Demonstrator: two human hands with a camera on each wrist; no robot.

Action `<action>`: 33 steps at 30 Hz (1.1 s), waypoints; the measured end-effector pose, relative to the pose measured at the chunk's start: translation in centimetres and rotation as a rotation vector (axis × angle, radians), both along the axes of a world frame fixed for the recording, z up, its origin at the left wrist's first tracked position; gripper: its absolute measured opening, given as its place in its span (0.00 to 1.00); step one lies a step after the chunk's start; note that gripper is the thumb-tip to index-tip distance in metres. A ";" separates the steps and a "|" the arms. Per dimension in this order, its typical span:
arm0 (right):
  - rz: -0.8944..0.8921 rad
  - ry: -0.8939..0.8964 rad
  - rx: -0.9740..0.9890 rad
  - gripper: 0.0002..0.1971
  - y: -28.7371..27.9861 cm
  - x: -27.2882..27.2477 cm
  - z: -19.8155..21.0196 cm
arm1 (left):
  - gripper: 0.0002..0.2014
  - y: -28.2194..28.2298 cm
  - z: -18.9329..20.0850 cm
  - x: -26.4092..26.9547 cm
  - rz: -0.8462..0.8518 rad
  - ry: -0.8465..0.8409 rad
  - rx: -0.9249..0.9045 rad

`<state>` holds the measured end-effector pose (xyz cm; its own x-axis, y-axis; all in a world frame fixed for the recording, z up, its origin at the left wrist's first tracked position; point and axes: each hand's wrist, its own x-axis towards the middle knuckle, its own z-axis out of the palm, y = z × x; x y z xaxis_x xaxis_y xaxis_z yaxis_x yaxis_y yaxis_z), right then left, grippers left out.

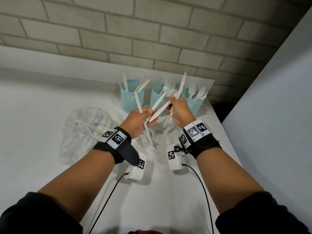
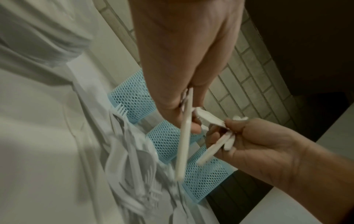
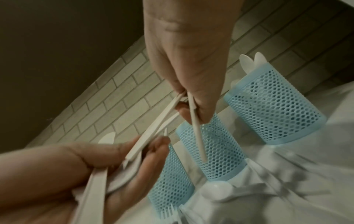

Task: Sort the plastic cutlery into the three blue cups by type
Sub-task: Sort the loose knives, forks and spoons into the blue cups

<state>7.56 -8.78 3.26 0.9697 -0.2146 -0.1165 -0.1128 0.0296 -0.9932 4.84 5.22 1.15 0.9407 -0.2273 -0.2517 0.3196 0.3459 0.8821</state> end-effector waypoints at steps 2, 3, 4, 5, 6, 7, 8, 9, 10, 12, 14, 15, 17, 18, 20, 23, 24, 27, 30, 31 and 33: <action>-0.096 -0.039 0.132 0.08 -0.4 0.2 0.7 | 0.12 0.4 0.0 0.2 -0.012 0.010 0.025; -0.115 -0.073 0.183 0.07 -0.5 0.2 1.0 | 0.11 0.6 0.0 0.2 -0.031 0.014 0.050; -0.120 -0.107 0.208 0.07 -0.6 0.2 1.3 | 0.09 0.8 0.1 0.3 -0.061 0.014 0.091; -0.111 -0.130 0.212 0.07 -0.6 0.2 1.8 | 0.08 1.0 0.1 0.4 -0.097 0.012 0.140; -0.091 -0.137 0.201 0.06 -0.7 0.2 2.2 | 0.08 1.2 0.2 0.4 -0.136 0.010 0.189; -0.052 -0.129 0.179 0.06 -0.6 0.2 2.7 | 0.08 1.3 0.3 0.5 -0.174 0.013 0.232; 0.006 -0.110 0.142 0.05 -0.6 0.1 3.0 | 0.08 1.3 0.4 0.5 -0.215 0.021 0.268; 0.081 -0.086 0.082 0.04 -0.5 0.0 3.3 | 0.08 1.4 0.5 0.4 -0.258 0.029 0.303; 0.158 -0.063 -0.009 0.04 -0.5 -0.1 3.5 | 0.08 1.4 0.7 0.3 -0.303 0.033 0.338; 0.285 -0.025 -0.209 0.05 0.0 -0.5 3.3 | 0.09 1.4 0.9 0.0 -0.371 0.035 0.386; 0.359 0.007 -0.310 0.07 0.6 -0.8 2.8 | 0.10 1.3 1.1 -0.2 -0.390 0.043 0.393; 0.381 0.024 -0.322 0.08 0.9 -0.9 2.6 | 0.11 1.2 1.2 -0.3 -0.392 0.044 0.392; 0.421 0.053 -0.328 0.09 1.5 -1.1 2.3 | 0.10 1.1 1.3 -0.4 -0.399 0.039 0.390; 0.433 0.063 -0.334 0.11 1.6 -1.0 2.1 | 0.09 1.0 1.3 -0.4 -0.401 0.036 0.388; 0.430 0.072 -0.324 0.13 1.9 -0.9 1.9 | 0.08 1.0 1.3 -0.4 -0.394 0.039 0.383; 0.359 0.057 -0.285 0.10 2.3 -0.1 1.9 | 0.10 1.3 1.3 -0.3 -0.353 0.048 0.363; 0.320 0.050 -0.257 0.11 2.5 0.3 2.0 | 0.10 1.4 1.4 -0.3 -0.339 0.044 0.358; 0.205 0.051 -0.106 0.11 3.0 1.8 2.6 | 0.09 2.2 1.6 -0.3 -0.293 0.032 0.339; 0.157 0.024 0.066 0.09 3.5 3.3 4.1 | 0.15 3.4 1.8 0.0 -0.227 0.032 0.298; 0.139 -0.001 0.142 0.08 3.6 3.8 4.7 | 0.16 3.9 1.9 0.0 -0.198 0.038 0.292; 0.098 -0.062 0.262 0.06 3.9 4.9 5.8 | 0.15 4.9 2.1 0.2 -0.141 0.048 0.286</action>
